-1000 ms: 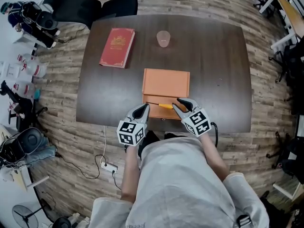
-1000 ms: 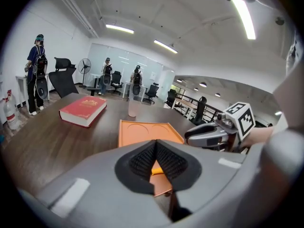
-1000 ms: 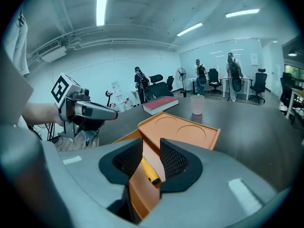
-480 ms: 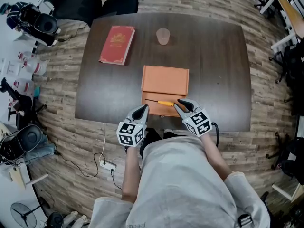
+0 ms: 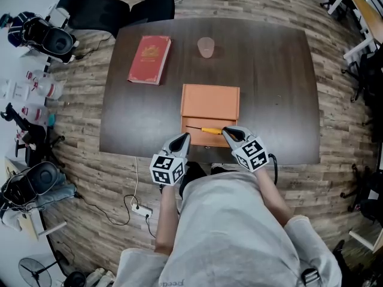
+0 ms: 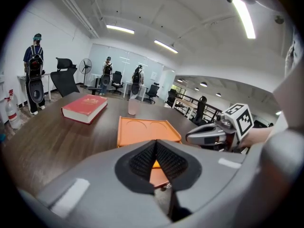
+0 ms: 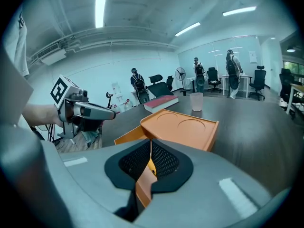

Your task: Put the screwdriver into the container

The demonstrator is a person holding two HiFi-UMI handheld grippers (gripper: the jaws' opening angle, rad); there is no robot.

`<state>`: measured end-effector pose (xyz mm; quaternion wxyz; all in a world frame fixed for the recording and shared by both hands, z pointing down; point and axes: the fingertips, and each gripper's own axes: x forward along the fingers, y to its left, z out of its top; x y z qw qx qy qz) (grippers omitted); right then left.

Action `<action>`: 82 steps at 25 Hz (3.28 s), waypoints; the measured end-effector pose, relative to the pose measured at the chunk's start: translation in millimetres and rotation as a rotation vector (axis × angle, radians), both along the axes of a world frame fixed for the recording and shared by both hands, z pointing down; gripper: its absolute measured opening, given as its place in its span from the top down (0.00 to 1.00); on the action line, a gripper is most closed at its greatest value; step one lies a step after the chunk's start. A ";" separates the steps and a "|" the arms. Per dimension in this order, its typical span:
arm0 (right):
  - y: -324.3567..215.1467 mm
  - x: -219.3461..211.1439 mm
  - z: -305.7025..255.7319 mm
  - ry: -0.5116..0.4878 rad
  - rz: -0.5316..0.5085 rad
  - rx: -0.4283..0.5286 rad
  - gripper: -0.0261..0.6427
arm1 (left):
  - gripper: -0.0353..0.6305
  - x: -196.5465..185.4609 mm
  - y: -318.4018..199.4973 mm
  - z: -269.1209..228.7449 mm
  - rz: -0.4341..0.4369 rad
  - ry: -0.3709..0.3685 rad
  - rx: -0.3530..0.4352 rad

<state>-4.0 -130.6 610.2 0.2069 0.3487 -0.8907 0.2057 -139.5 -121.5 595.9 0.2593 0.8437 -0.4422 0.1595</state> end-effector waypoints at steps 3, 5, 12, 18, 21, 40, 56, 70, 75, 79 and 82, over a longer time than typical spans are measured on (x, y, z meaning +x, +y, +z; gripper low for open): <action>-2.0 -1.8 -2.5 -0.011 0.007 0.007 0.96 | 0.87 -1.4 -1.7 -3.5 0.003 -0.004 0.007; -3.5 -2.0 -3.5 -0.013 0.011 0.010 0.96 | 0.87 -2.3 -2.8 -4.8 0.004 -0.009 0.009; -4.3 3.2 0.3 -0.004 0.018 0.002 0.96 | 0.87 1.6 -1.9 -1.8 0.015 -0.011 0.002; -2.2 5.6 3.1 0.006 0.015 -0.002 0.96 | 0.87 0.6 0.6 0.4 0.006 -0.011 0.000; 0.0 8.0 3.4 0.008 0.016 -0.002 0.96 | 0.87 1.6 4.0 1.9 0.004 -0.011 -0.002; -2.7 17.1 5.8 0.009 0.036 -0.004 0.96 | 0.87 5.4 4.4 5.0 0.010 -0.021 -0.011; -1.7 17.4 7.7 0.020 0.024 -0.004 0.96 | 0.87 5.3 6.4 7.4 0.006 -0.023 -0.019; -1.1 22.5 9.3 0.022 0.030 -0.012 0.96 | 0.87 8.2 6.3 9.1 0.009 -0.025 -0.023; 2.7 24.1 10.4 0.022 0.028 -0.014 0.96 | 0.87 9.4 9.2 10.0 0.009 -0.025 -0.022; 1.8 25.1 10.1 0.022 0.029 -0.015 0.96 | 0.87 8.8 7.8 9.0 0.001 -0.014 -0.026; 1.2 26.7 9.3 0.023 0.027 -0.017 0.96 | 0.87 10.6 6.2 7.4 0.001 -0.013 -0.026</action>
